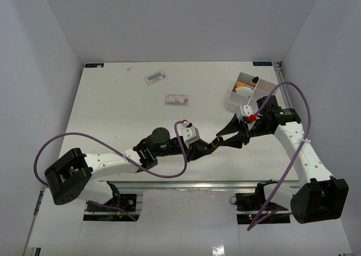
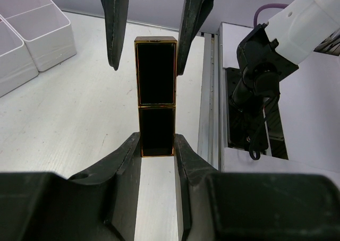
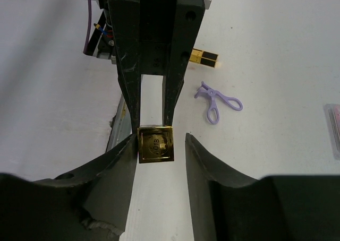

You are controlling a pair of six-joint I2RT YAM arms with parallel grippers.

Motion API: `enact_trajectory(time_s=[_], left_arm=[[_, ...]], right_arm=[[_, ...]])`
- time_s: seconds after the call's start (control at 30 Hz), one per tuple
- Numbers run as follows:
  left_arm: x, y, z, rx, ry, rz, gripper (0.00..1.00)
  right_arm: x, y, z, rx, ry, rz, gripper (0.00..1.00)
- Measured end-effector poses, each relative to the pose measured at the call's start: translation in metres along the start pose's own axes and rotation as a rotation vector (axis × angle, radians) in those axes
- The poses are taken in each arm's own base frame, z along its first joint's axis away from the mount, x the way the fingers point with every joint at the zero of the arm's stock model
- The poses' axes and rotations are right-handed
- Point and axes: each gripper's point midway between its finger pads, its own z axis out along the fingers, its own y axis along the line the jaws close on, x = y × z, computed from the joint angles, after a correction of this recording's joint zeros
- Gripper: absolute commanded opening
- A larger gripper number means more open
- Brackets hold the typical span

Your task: Organize the makeup

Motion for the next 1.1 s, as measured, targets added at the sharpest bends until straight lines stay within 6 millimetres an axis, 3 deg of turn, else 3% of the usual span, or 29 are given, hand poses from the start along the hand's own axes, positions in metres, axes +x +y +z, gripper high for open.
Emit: enact_trajectory(time_s=[0.17, 0.27, 0.4, 0.47, 0.8, 0.83, 1.1], left_arm=[[-0.001, 0.002, 0.001, -0.001, -0.001, 0.005, 0.23], [0.000, 0.003, 0.002, 0.002, 0.004, 0.008, 0.40], [-0.002, 0.005, 0.004, -0.005, 0.002, 0.009, 0.67], [-0.006, 0.007, 0.005, -0.017, -0.008, 0.010, 0.73], [-0.016, 0.022, -0.004, -0.119, -0.012, 0.040, 0.93], [-0.020, 0.024, -0.007, -0.134, -0.016, 0.046, 0.98], [-0.072, 0.034, -0.046, -0.297, -0.060, 0.064, 0.98]], right_arm=[[0.001, 0.002, 0.002, -0.012, 0.000, 0.008, 0.23], [0.002, 0.003, 0.002, -0.015, 0.002, 0.013, 0.08], [0.003, 0.003, 0.002, -0.015, 0.007, 0.007, 0.08], [0.004, 0.003, 0.002, -0.015, 0.013, 0.006, 0.08], [0.014, -0.003, -0.008, 0.040, 0.097, 0.005, 0.08], [0.015, -0.007, -0.012, 0.061, 0.110, 0.002, 0.08], [0.037, -0.058, -0.060, 0.338, 0.272, 0.053, 0.08]])
